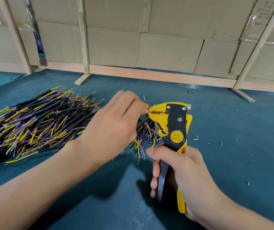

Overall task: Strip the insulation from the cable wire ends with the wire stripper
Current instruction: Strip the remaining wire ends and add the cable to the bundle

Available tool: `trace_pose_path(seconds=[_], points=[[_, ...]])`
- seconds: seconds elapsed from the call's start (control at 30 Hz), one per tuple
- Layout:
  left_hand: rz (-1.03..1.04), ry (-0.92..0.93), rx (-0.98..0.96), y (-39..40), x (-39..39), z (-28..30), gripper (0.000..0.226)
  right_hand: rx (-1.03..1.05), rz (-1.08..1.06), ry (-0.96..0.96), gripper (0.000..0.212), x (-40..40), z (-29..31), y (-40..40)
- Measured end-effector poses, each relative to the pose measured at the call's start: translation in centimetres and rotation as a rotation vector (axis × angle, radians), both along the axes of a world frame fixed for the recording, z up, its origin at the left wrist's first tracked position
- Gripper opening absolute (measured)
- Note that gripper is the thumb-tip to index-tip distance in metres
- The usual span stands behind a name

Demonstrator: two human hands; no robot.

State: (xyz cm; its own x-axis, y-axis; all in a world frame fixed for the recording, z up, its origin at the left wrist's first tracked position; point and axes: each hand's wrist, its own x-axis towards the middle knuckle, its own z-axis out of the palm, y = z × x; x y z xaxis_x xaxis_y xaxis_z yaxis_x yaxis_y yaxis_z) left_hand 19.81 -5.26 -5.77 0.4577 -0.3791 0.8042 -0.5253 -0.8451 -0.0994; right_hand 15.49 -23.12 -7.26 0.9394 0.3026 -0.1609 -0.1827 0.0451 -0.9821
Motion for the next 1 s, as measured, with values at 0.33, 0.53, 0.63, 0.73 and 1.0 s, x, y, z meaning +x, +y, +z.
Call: trace_pose_path(seconds=[0.33, 0.53, 0.63, 0.73, 1.0], points=[[0.045, 0.072, -0.033, -0.6, 0.9, -0.1, 0.027, 0.046, -0.005, 0.095, 0.023, 0.7, 0.4, 0.3], [0.064, 0.079, -0.012, 0.2, 1.2, -0.3, 0.025, 0.048, 0.051, 0.109, 0.02, 1.1, 0.7, 0.3], [0.016, 0.067, 0.018, 0.5, 1.2, -0.5, 0.018, 0.034, 0.059, 0.093, 0.029, 1.1, 0.6, 0.0], [0.01, 0.04, 0.023, 1.3, 1.3, -0.5, 0.021, -0.007, 0.012, 0.061, 0.033, 0.9, 0.4, -0.6], [0.158, -0.034, -0.085, 4.1, 1.6, 0.5, 0.025, 0.054, -0.039, 0.018, 0.028, 0.3, -0.5, -0.8]])
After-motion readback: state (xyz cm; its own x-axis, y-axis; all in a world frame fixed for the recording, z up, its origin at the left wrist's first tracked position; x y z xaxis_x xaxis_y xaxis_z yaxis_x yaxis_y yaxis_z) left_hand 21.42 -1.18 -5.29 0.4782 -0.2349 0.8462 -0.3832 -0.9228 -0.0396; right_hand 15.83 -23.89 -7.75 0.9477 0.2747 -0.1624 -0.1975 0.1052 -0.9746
